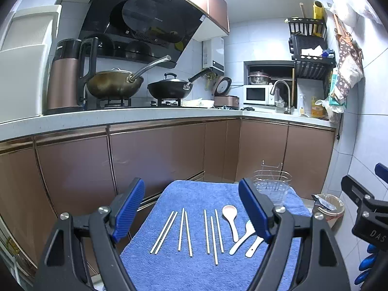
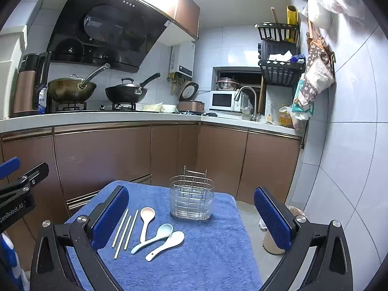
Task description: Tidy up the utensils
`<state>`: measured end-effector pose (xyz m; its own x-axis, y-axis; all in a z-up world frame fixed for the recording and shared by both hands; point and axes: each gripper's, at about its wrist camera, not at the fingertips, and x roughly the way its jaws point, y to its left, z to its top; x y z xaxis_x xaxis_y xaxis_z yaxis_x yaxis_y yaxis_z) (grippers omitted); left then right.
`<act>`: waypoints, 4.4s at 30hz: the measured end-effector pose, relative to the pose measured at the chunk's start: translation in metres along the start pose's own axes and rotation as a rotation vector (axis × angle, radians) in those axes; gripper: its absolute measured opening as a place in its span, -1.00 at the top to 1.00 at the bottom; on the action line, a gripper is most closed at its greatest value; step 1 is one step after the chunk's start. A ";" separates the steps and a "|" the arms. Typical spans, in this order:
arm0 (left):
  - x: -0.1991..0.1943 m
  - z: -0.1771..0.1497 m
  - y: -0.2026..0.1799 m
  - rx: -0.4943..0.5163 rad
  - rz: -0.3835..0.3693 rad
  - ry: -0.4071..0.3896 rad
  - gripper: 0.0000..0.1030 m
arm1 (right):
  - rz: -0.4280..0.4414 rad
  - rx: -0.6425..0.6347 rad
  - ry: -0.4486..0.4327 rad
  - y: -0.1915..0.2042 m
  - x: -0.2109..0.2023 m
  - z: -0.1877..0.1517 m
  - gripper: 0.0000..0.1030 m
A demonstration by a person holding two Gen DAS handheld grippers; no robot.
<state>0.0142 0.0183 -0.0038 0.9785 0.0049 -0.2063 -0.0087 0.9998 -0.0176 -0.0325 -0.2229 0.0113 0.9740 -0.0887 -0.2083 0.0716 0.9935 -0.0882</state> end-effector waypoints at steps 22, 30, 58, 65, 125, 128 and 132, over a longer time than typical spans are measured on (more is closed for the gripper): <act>0.100 -0.032 0.024 -0.078 -0.016 0.234 -0.53 | 0.164 0.121 0.285 -0.035 0.120 -0.043 -0.95; 0.176 -0.061 0.031 -0.096 -0.069 0.408 -0.52 | 0.404 0.155 0.530 -0.023 0.222 -0.091 0.20; 0.359 -0.120 0.063 -0.140 -0.179 0.942 0.37 | 0.600 -0.019 0.805 0.012 0.357 -0.149 0.81; 0.364 -0.126 0.055 -0.109 -0.202 0.998 0.53 | 0.612 -0.031 0.796 0.014 0.358 -0.150 0.81; 0.349 0.044 -0.189 -0.237 -0.340 0.057 0.91 | -0.039 -0.399 0.242 -0.063 0.341 0.030 0.84; 0.361 0.023 -0.197 -0.214 -0.310 0.067 0.91 | -0.036 -0.393 0.266 -0.061 0.354 0.009 0.84; 0.366 0.002 -0.204 -0.175 -0.265 0.050 0.90 | -0.030 -0.369 0.288 -0.059 0.364 -0.012 0.84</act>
<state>0.3746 -0.1833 -0.0736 0.9401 -0.2605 -0.2200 0.2056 0.9478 -0.2439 0.3156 -0.3151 -0.0707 0.8695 -0.1852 -0.4579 -0.0331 0.9031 -0.4281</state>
